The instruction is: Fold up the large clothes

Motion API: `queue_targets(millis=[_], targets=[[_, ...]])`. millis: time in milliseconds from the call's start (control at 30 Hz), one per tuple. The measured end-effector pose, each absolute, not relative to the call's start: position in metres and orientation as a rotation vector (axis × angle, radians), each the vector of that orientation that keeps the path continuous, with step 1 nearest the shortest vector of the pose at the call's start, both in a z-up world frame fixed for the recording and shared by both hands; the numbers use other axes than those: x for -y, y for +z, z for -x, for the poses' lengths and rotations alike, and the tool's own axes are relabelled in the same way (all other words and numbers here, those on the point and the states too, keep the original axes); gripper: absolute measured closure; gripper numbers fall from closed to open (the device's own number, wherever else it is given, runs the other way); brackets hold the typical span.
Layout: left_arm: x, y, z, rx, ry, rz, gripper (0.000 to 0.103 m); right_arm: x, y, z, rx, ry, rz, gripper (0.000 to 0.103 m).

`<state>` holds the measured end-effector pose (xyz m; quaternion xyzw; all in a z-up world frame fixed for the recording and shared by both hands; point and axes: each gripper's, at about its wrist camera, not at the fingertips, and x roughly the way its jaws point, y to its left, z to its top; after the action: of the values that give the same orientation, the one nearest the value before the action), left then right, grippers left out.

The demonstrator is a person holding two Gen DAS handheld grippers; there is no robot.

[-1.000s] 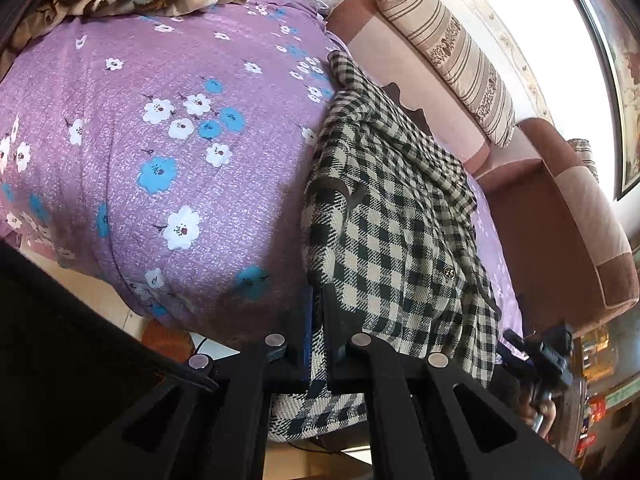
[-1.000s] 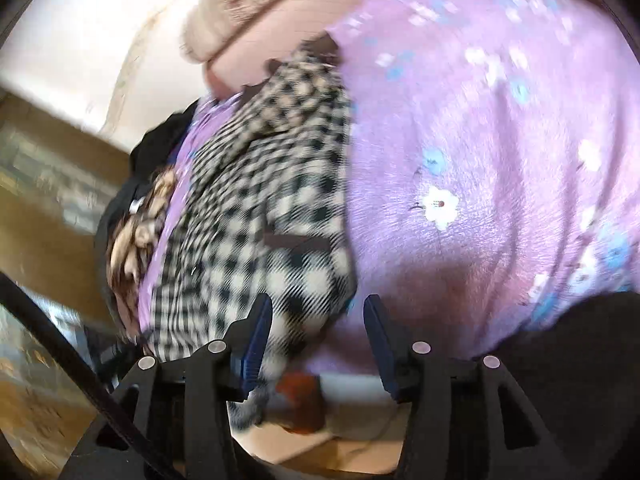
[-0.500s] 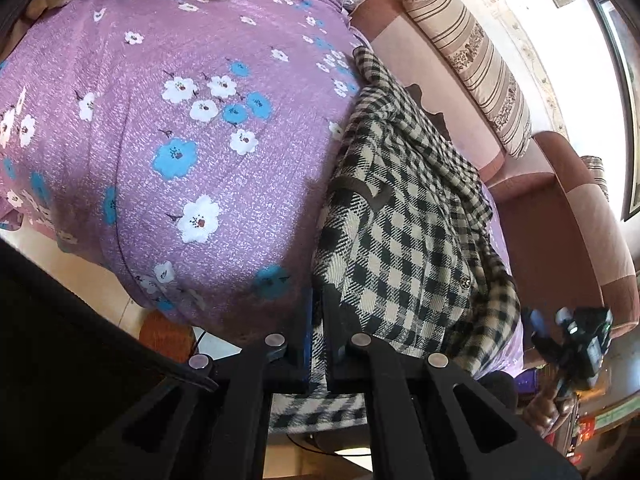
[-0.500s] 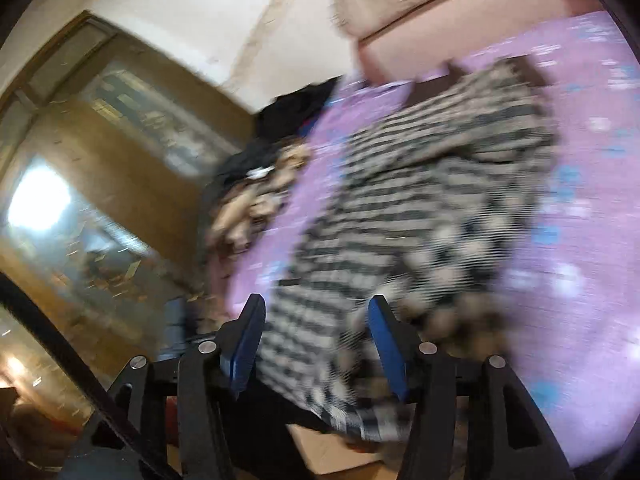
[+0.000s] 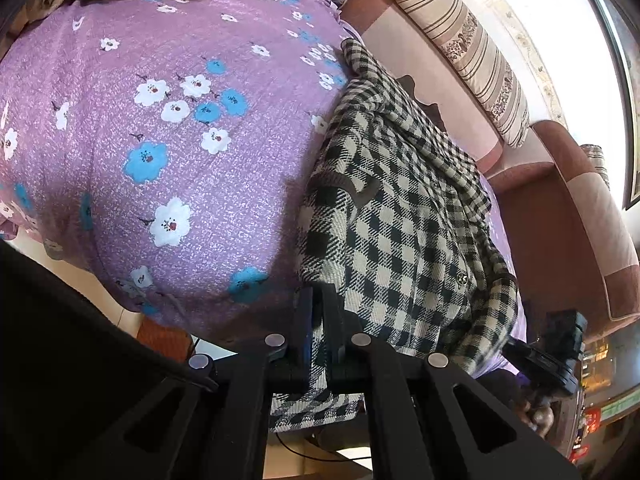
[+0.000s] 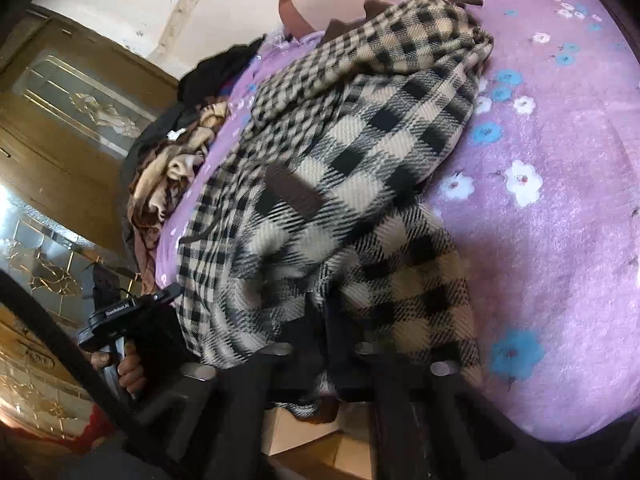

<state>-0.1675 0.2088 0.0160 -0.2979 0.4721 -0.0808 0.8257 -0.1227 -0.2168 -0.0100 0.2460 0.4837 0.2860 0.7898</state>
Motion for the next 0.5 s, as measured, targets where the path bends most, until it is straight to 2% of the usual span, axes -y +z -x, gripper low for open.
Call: queue_targets(millis=[133,267,367,400,467,500], targets=[[-0.212,0.013,0.168,-1.003,-0.169,0.641,0.099,0.262,0.009,0.164,-1.015,0.403,-0.501,0.100],[-0.213,0.011,0.166,-1.009,-0.175,0.656,0.099,0.313,0.008,0.205,-1.081,0.027,-0.373,0.101],[-0.207,0.013,0.165,-1.007,-0.177,0.626,0.099,0.329,0.017,0.215,-1.041,0.027,-0.459,0.098],[-0.205,0.013,0.165,-1.006,-0.177,0.619,0.099,0.330,0.021,0.215,-1.009,0.052,-0.489,0.092],[-0.204,0.015,0.165,-1.001,-0.176,0.609,0.099,0.324,0.025,0.207,-0.958,0.138,-0.543,0.025],[-0.205,0.015,0.165,-0.998,-0.176,0.608,0.099,0.318,0.023,0.200,-0.943,0.191,-0.562,0.020]])
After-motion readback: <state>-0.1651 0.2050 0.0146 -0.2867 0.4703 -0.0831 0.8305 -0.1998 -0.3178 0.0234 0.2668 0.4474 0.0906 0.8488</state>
